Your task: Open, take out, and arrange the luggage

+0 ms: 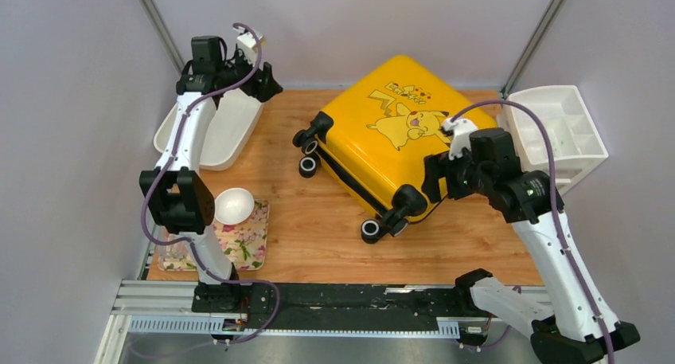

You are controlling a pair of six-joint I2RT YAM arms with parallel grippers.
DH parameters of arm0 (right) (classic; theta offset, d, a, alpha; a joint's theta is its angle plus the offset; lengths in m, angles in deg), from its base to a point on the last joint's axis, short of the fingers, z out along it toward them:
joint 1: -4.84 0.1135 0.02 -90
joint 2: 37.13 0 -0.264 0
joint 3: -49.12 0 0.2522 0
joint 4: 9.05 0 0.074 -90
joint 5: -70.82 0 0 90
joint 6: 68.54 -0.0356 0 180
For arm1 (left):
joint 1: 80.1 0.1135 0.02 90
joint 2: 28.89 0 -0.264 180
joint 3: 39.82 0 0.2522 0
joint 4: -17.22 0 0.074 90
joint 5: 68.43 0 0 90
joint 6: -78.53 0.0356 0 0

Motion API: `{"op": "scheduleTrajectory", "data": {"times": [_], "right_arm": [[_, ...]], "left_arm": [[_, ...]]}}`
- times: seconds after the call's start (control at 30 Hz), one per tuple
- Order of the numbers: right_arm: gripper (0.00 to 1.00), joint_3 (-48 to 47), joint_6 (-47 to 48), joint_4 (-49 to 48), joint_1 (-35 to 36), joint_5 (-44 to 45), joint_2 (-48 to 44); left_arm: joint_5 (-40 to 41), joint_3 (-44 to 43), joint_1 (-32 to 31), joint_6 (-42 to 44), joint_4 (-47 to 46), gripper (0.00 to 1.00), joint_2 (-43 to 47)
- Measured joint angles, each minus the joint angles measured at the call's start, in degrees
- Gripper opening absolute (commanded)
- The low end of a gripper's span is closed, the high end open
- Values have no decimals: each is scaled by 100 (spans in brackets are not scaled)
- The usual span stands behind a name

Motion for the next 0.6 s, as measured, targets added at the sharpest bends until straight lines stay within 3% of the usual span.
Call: {"op": "scheduleTrajectory", "data": {"times": [0.13,0.27,0.4,0.6], "right_arm": [[68,33,-1178,214,-1058,160,52],[56,293,-1764,275,-1283,603,-85],[55,737,-2009,280,-1307,1217,-330],[55,1106,-2177,184,-1344,1587,-289]], "left_arm": [[-26,81,-334,352,984,84,435],[203,706,-1040,627,1456,84,868],[494,885,-1613,754,1784,85,879],[1217,951,-1847,977,1792,85,839]]}}
